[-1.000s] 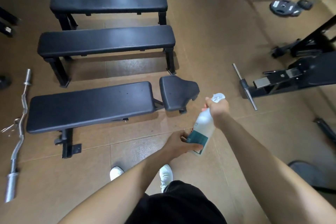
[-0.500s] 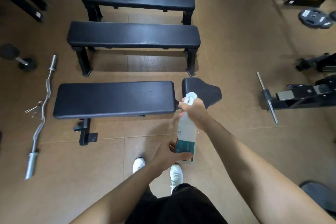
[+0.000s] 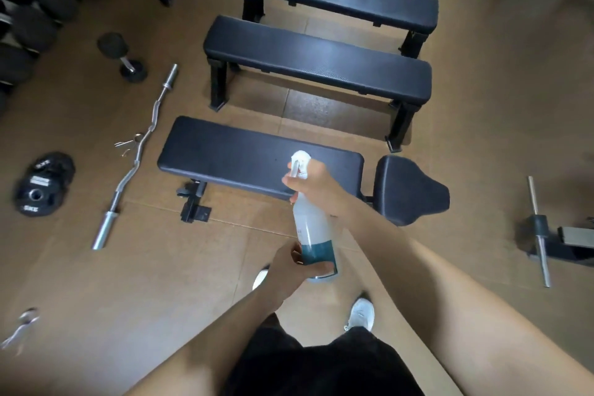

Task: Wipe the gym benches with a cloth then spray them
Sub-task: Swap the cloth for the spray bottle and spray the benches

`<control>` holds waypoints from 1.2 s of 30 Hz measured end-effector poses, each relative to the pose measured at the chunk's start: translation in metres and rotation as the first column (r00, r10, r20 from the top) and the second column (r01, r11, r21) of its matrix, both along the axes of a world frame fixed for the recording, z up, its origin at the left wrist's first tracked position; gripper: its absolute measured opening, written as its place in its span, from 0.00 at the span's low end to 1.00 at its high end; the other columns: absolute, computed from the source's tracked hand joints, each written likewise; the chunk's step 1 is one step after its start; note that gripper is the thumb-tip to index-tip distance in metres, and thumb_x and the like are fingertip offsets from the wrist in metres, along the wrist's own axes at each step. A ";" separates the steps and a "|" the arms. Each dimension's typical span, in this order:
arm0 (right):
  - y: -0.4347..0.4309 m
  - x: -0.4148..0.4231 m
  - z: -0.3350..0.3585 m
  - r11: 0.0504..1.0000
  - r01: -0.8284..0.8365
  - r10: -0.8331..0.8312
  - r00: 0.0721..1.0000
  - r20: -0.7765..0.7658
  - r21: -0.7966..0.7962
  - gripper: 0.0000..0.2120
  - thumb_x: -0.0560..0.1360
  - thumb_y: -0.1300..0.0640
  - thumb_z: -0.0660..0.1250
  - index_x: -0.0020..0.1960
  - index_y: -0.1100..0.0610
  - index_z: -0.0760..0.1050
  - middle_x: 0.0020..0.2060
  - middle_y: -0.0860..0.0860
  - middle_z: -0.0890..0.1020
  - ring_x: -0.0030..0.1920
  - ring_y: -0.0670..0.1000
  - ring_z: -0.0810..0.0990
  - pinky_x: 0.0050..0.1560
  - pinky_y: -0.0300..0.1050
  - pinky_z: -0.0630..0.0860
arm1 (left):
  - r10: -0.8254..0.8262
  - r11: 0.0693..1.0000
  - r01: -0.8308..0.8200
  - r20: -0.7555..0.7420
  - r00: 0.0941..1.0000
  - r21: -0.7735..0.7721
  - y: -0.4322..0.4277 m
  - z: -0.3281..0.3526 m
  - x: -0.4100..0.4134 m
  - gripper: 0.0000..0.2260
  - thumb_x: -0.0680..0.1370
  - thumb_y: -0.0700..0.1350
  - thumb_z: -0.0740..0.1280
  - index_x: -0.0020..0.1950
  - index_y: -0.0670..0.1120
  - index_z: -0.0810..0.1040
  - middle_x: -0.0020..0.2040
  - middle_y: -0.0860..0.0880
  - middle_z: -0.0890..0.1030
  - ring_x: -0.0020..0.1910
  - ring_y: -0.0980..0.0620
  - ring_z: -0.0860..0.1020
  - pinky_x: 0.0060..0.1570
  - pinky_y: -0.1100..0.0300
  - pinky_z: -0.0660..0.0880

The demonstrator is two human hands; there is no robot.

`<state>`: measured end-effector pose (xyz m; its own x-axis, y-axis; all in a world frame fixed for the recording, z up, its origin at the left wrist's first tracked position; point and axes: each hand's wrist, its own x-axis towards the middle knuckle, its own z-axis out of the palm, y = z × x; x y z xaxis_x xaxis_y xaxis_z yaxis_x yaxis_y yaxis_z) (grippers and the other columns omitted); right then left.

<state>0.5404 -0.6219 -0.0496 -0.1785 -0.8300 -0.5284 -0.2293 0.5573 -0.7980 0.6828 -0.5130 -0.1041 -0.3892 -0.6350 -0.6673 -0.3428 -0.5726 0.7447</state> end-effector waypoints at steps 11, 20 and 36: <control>0.105 -0.213 -0.024 0.994 0.108 -0.103 0.989 0.110 -0.035 0.06 0.77 0.58 0.71 0.50 0.58 0.75 0.42 0.55 0.80 0.29 0.52 0.82 0.40 0.49 0.80 | -0.089 0.995 0.084 0.083 0.993 0.062 0.086 0.004 -0.192 0.17 0.68 0.41 0.83 0.47 0.45 0.76 0.37 0.56 0.82 0.33 0.62 0.78 0.33 0.70 0.72; 0.197 -0.384 -0.021 0.952 0.305 -0.304 0.951 0.048 -0.016 0.09 0.80 0.57 0.68 0.48 0.64 0.74 0.36 0.56 0.79 0.26 0.47 0.79 0.29 0.38 0.76 | -0.239 0.967 0.234 0.041 0.970 0.100 0.148 0.014 -0.347 0.18 0.69 0.39 0.82 0.48 0.46 0.75 0.40 0.54 0.80 0.34 0.66 0.80 0.36 0.70 0.74; 0.123 -0.600 -0.036 0.929 0.365 -0.367 0.929 -0.035 -0.053 0.11 0.77 0.57 0.72 0.43 0.64 0.76 0.35 0.61 0.81 0.35 0.57 0.83 0.41 0.58 0.82 | -0.225 0.967 0.231 -0.065 0.972 0.110 0.073 -0.015 -0.564 0.16 0.69 0.37 0.81 0.47 0.48 0.76 0.36 0.60 0.81 0.37 0.64 0.80 0.41 0.69 0.76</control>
<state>-0.0600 -0.4985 -0.0852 -0.4967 -0.7252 -0.4769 -0.0511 0.5729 -0.8180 0.1188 -0.4398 -0.1194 -0.5503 -0.4450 -0.7065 -0.4370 -0.5674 0.6979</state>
